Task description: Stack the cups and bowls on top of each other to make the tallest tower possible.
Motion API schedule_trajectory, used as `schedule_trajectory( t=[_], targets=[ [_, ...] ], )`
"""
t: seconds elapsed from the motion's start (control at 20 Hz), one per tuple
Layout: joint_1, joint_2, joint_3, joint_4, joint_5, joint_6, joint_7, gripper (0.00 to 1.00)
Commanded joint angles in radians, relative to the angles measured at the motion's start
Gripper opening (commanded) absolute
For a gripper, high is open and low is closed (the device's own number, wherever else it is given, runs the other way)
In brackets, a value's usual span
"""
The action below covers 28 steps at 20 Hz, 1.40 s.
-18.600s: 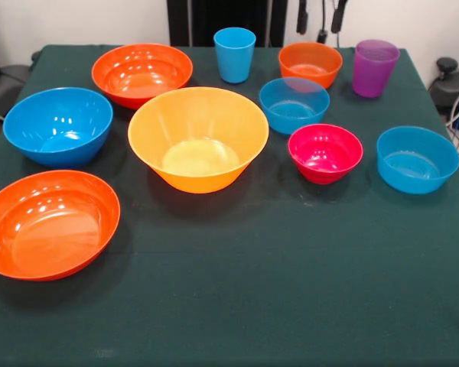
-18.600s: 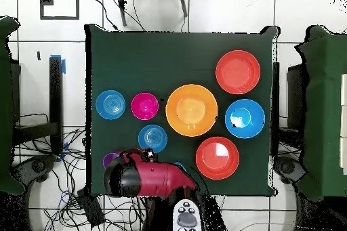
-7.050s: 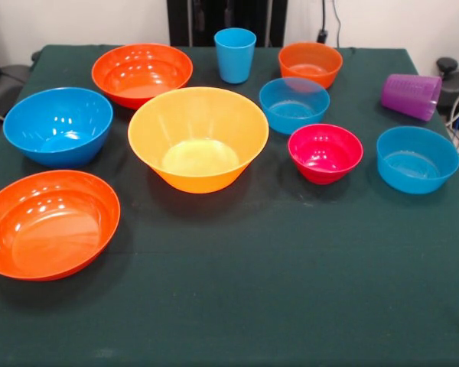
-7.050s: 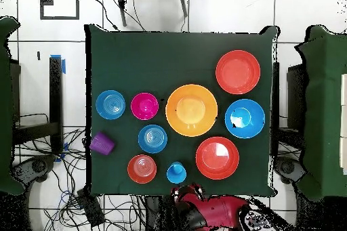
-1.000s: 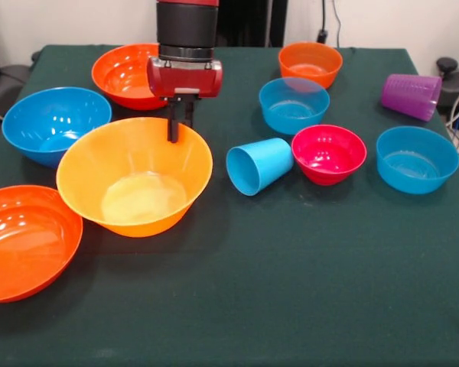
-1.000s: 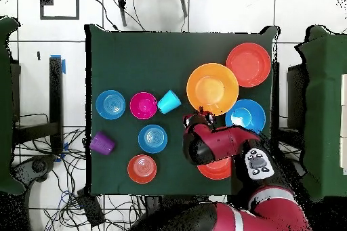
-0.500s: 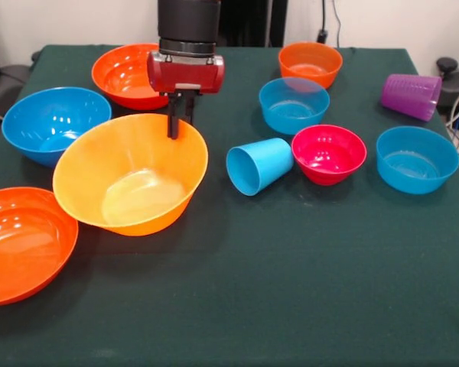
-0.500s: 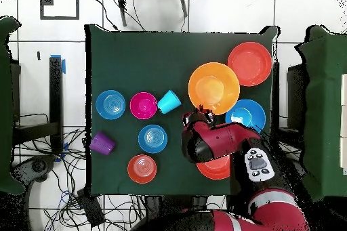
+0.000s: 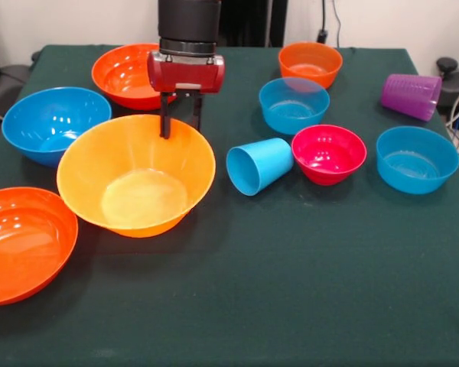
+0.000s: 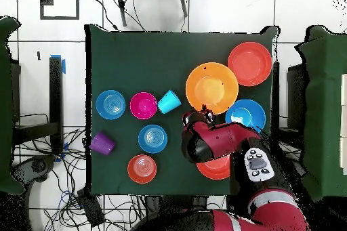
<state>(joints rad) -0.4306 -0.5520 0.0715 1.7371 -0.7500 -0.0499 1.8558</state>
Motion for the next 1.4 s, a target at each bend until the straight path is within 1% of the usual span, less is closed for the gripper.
schedule_trajectory(
  t=[0.05,0.15,0.45,0.55,0.65,0.75,0.8,0.9,1.0,1.15,1.25,1.4],
  targets=[
    [-0.003,0.025,0.107,0.013,-0.003,0.146,0.000,1.00],
    [-0.009,0.027,0.119,0.006,0.001,0.156,-0.004,1.00],
    [-0.017,0.025,0.106,0.021,-0.023,0.120,0.006,1.00],
    [-0.025,0.025,0.114,0.023,-0.026,0.118,0.003,1.00],
    [-0.059,0.011,0.163,0.038,-0.019,0.148,-0.021,1.00],
    [-0.109,-0.008,0.228,0.066,-0.004,0.188,-0.051,1.00],
    [-0.119,-0.020,0.249,0.075,0.002,0.207,-0.063,1.00],
    [-0.112,-0.061,0.271,0.099,0.020,0.244,-0.077,1.00],
    [-0.079,-0.112,0.274,0.126,0.039,0.273,-0.072,1.00],
    [-0.030,-0.157,0.292,0.143,0.045,0.299,-0.070,1.00],
    [-0.005,-0.158,0.308,0.138,0.045,0.307,-0.064,1.00],
    [0.023,-0.146,0.354,0.122,0.056,0.344,-0.078,1.00]
  ],
)
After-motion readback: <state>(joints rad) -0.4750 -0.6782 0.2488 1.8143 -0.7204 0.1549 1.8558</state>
